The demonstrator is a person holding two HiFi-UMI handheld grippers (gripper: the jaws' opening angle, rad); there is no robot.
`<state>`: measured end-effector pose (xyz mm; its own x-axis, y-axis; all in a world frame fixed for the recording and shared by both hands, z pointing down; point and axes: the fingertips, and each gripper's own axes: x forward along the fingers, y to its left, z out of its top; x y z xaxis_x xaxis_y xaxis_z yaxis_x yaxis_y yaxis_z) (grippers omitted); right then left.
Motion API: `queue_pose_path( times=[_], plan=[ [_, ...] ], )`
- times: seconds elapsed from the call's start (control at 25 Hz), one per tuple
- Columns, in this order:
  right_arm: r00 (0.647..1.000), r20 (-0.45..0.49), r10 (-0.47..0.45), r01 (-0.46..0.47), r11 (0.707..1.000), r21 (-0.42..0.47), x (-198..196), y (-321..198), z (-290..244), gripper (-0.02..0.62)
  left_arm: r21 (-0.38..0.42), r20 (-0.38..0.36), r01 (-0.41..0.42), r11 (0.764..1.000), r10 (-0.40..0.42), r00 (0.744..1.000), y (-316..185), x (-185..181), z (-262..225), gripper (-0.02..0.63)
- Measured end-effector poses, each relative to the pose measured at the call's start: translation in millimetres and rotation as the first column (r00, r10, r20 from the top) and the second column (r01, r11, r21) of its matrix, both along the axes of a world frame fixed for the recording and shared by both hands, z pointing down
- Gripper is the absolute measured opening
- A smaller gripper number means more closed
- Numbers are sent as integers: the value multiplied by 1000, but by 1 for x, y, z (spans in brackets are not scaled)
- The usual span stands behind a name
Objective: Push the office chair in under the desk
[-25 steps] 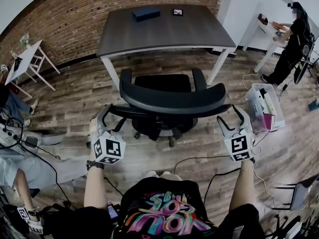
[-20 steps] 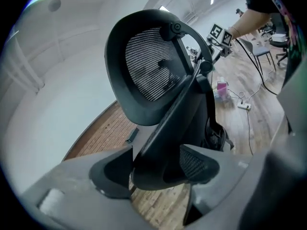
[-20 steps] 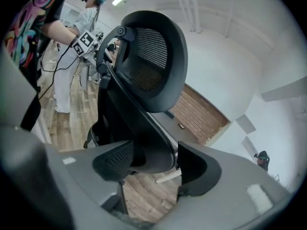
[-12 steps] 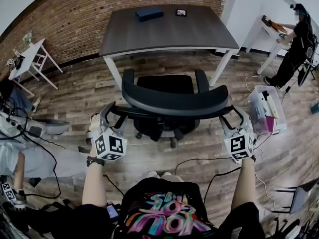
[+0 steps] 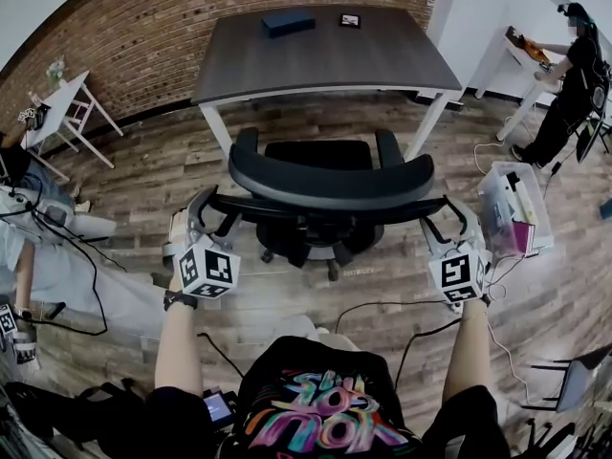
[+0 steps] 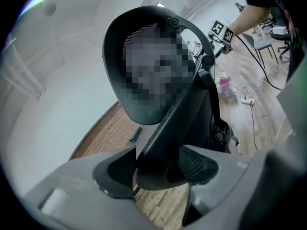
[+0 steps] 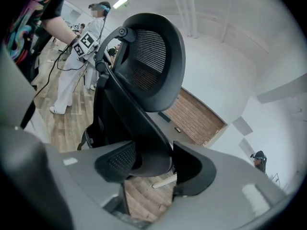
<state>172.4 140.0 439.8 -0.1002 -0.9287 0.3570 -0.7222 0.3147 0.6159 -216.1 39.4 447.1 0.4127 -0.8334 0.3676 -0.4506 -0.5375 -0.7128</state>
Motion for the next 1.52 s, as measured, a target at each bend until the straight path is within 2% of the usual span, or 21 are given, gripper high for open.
queue_pose_path(
  times=[0.16, 0.36, 0.52, 0.68, 0.84, 1.52],
  plan=[
    [1000, 3, -4, 4, 1000, -9, 4, -2, -2, 241, 11, 24, -13, 1000, 12, 1000, -6, 1, 3, 278],
    [1000, 22, 3, -2, 1000, -10, 8, -6, -1, 242, 8, 6, -18, 1000, 17, 1000, -16, 9, -2, 278],
    [999, 46, 14, -13, 1000, -10, 13, -16, -4, 245, 13, 25, -54, 998, 54, 998, -32, 15, 3, 278],
    [998, 53, 19, -18, 1000, -24, 19, -33, -1, 247, 10, 11, -47, 999, 47, 999, -49, 24, 2, 275],
    [998, 59, 24, -22, 999, -28, 29, -49, -3, 247, 17, 31, -77, 997, 76, 997, -74, 34, 4, 272],
    [993, 65, 96, -91, 993, -78, 64, -145, 1, 250, 27, 33, -141, 990, 140, 990, -184, 73, 8, 264]
  ],
)
